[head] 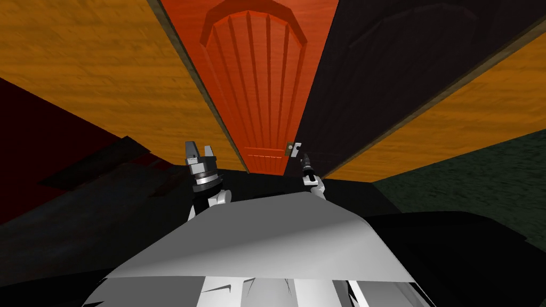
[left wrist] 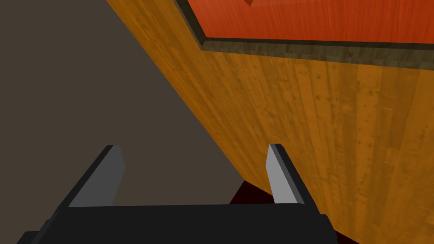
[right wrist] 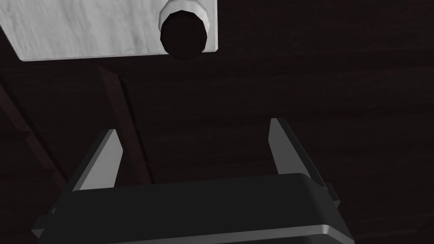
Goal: Pull the door open
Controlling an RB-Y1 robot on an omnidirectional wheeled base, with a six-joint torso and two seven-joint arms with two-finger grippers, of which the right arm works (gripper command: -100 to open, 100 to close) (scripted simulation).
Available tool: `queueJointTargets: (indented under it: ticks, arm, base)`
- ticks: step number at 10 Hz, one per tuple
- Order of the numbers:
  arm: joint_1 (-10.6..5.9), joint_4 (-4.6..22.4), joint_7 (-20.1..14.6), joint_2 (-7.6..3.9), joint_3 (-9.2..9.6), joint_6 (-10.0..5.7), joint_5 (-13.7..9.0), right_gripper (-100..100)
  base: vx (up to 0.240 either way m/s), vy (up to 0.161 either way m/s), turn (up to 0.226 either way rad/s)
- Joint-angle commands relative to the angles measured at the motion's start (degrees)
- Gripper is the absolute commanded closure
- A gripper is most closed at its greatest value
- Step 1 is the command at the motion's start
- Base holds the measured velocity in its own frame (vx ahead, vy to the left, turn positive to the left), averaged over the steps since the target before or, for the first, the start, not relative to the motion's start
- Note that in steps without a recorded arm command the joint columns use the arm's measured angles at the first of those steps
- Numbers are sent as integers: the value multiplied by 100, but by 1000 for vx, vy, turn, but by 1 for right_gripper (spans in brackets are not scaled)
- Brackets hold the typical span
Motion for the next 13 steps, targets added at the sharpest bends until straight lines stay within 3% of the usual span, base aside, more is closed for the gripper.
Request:
queueJointTargets:
  ticks: [1, 4, 6, 10, 13]
  arm:
    - [101, 74, 22, -82, -172, 14, -29, -100]
    - [244, 218, 75, -214, -474, 25, -81, -100]
    - [235, 274, 107, -225, -543, 8, -96, -100]
    - [59, 263, 134, -110, -396, -47, -78, -100]
    - [-154, 204, 142, 43, -156, -103, -44, -100]
  base:
    - [-33, -14, -186]
    - [2, -87, -158]
    - [151, -93, -32]
    - [188, -15, 84]
    - [192, 73, 160]
